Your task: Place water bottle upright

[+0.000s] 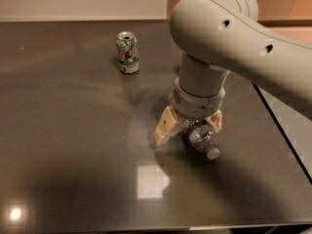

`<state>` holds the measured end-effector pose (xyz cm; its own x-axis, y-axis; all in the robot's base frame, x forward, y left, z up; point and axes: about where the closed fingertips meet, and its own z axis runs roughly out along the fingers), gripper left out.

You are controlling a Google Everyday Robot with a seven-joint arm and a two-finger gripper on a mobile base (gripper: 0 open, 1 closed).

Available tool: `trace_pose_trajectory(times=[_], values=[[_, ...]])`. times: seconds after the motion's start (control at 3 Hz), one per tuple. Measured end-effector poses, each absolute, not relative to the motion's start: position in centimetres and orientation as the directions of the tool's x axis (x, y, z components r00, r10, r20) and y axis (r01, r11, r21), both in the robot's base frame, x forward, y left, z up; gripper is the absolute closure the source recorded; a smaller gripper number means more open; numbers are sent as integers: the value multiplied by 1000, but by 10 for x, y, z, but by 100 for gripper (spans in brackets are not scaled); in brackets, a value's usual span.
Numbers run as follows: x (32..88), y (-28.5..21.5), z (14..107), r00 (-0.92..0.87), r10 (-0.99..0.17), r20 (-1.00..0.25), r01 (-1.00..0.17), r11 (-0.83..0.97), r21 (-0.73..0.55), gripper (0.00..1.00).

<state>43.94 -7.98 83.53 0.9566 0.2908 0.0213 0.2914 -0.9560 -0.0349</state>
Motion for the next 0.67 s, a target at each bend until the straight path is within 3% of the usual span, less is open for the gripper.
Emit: trace_pose_trajectory(times=[0.67], values=[[458, -86, 835, 979, 201, 34, 200, -980, 12, 64]])
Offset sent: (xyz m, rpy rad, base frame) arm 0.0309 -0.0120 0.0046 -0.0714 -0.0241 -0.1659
